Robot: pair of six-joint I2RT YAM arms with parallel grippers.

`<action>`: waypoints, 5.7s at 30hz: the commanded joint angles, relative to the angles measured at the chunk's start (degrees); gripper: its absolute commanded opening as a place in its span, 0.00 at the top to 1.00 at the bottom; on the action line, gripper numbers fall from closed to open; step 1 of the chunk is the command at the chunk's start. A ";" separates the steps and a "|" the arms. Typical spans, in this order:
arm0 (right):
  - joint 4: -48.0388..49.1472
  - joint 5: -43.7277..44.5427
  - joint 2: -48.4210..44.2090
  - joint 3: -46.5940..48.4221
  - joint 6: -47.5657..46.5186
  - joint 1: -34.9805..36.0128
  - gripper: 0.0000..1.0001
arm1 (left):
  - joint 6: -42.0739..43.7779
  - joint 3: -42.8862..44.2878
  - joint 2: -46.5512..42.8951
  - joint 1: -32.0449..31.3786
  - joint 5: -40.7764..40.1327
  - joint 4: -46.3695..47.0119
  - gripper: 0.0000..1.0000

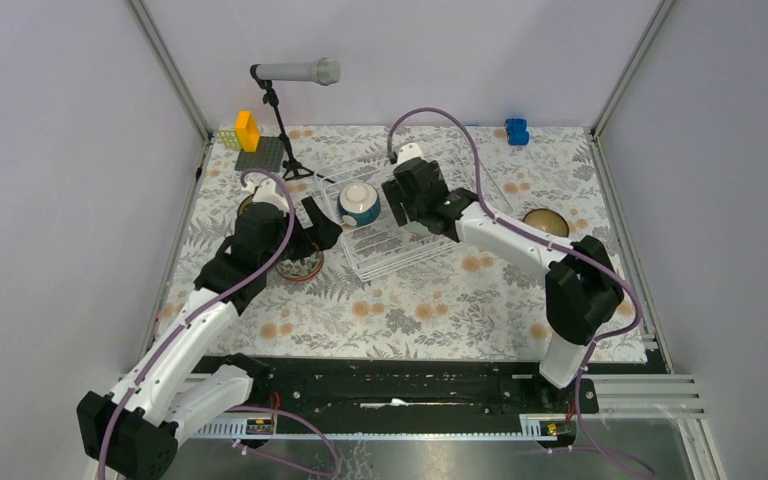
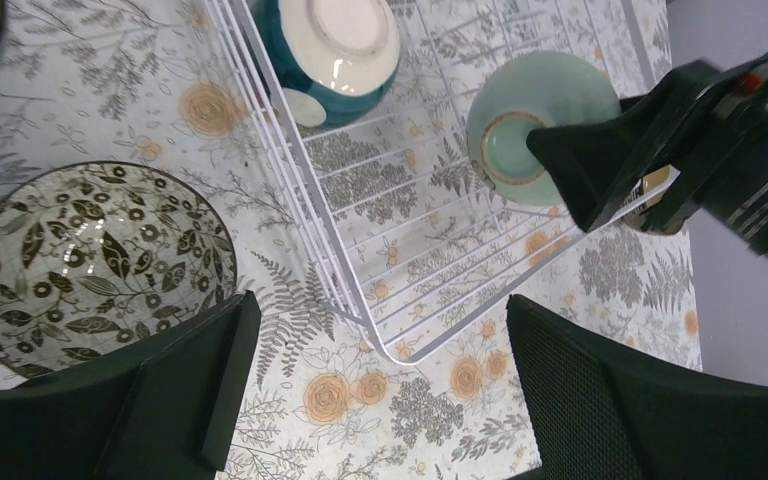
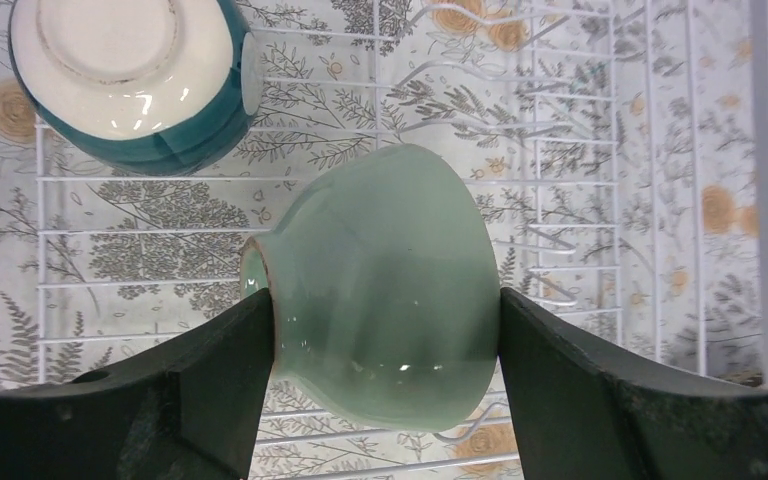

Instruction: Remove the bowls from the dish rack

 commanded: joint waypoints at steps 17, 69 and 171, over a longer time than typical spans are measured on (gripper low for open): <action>-1.06 25.55 12.78 10.07 -9.17 10.56 0.09 | -0.39 -0.58 -5.52 0.06 -7.76 -0.24 0.01; -11.14 -2.19 9.72 13.27 -10.46 10.55 1.00 | 0.55 0.80 -4.39 0.06 -6.22 -1.27 0.01; 11.58 -23.66 -11.60 -6.49 27.46 -8.74 0.00 | 0.52 1.23 1.14 0.06 -1.93 1.68 0.01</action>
